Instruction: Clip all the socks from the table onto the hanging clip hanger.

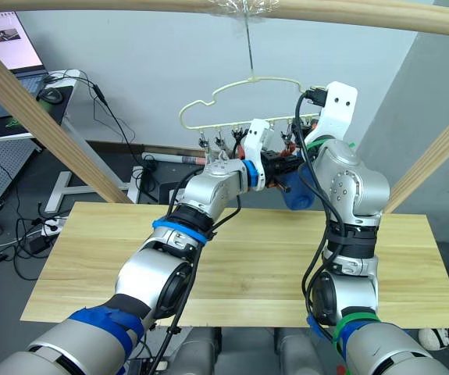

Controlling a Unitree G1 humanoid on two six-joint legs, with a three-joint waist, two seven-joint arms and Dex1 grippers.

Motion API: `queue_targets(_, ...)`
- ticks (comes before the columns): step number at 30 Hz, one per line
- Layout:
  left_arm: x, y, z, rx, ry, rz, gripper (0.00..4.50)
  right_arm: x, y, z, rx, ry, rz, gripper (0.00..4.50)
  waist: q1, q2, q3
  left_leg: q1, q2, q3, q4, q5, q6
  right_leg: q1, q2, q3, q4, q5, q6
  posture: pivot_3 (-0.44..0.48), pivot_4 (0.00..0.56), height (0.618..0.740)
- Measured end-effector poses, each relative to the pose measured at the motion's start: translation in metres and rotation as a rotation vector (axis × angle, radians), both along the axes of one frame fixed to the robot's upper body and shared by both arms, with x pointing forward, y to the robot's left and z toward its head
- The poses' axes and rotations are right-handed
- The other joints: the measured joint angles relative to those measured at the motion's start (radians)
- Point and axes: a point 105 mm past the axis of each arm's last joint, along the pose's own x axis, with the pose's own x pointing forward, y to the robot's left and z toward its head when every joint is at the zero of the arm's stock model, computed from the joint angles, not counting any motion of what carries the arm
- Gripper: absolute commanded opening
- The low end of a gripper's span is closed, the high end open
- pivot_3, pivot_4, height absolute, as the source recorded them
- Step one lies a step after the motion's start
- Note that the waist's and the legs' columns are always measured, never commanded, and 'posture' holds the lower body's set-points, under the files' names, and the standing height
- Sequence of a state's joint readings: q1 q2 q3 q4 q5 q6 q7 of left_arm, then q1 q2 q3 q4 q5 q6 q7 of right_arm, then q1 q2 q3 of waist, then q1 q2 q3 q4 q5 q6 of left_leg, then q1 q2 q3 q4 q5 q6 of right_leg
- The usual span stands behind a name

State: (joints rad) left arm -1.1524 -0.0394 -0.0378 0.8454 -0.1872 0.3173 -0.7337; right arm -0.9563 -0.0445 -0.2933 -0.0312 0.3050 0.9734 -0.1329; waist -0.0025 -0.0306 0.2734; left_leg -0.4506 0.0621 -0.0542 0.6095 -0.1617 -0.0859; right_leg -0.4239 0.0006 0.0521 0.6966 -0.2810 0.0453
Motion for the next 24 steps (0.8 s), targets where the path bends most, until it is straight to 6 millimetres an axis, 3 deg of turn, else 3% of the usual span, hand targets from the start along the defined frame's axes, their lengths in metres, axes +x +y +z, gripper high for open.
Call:
queue_targets(1,0.0,0.0,0.0,0.004,-0.001,0.0,0.0,0.0,0.0,0.0,0.0,0.0,0.0,2.38,0.0,0.0,0.0,0.0,0.0,0.0,0.0,0.0,0.0,0.0,0.0,0.0,0.0,0.0,0.0,0.082,0.206,0.74)
queue_targets(4,0.0,0.001,-0.001,0.017,-0.004,0.001,0.71,-0.001,0.0,0.0,-0.001,0.002,0.001,2.41,0.0,0.0,0.0,0.0,0.0,0.0,0.0,0.0,0.0,0.0,0.0,0.0,0.0,0.0,0.0,0.074,0.208,0.74)
queue_targets(16,-0.013,0.026,-0.017,0.092,-0.042,-0.015,4.37,-0.027,0.009,-0.011,-0.013,0.035,0.073,2.41,-0.003,0.0,0.0,0.0,0.0,0.0,0.0,0.0,0.0,0.0,0.0,0.0,0.001,0.0,0.0,0.055,0.21,0.74)
queue_targets(24,-0.04,0.058,-0.018,0.07,-0.056,-0.03,4.37,-0.053,-0.001,-0.041,-0.111,0.104,0.098,2.41,-0.005,0.0,0.0,0.0,0.0,-0.002,0.001,0.0,-0.001,0.001,0.0,0.0,0.001,0.0,0.0,0.053,0.205,0.74)
